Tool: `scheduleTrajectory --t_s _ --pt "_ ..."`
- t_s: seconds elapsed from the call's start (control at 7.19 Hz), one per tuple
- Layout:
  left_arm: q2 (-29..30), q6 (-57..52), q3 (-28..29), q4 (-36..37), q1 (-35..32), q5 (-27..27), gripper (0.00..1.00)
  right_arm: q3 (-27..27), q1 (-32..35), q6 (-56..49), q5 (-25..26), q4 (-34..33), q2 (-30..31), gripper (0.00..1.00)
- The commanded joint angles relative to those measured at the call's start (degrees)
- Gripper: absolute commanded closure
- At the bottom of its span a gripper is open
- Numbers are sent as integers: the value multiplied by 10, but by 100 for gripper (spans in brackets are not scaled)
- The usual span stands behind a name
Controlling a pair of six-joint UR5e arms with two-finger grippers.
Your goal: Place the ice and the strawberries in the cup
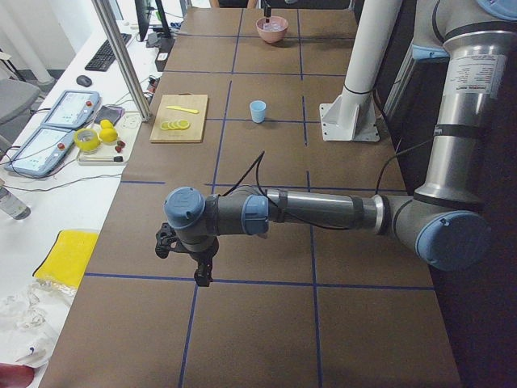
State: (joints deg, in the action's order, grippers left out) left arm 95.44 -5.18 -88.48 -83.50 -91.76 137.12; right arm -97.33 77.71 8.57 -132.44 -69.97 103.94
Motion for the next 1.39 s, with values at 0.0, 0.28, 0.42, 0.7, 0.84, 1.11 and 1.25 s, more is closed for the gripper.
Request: scheduleTrajectory --t_s 0.0,0.28,0.42,0.7,0.84,1.11,1.25 --pt "0 0 0 0 0 1 0 9 -7 0 2 0 -2 17" --pt "0 0 -1 0 0 1 0 14 -27 -1 11 0 -5 19" --pt "0 0 -1 0 1 1 0 16 -32 -1 14 0 -8 20" --pt "1 0 -2 0 0 1 0 42 -33 -17 13 1 -20 21" --pt "1 -1 -1 0 0 1 0 52 -32 -24 13 1 -29 22" --pt "0 -1 -5 0 0 1 0 49 -31 -24 10 1 -30 22" --pt "0 -1 -5 0 0 1 0 48 -31 -24 10 1 -28 22"
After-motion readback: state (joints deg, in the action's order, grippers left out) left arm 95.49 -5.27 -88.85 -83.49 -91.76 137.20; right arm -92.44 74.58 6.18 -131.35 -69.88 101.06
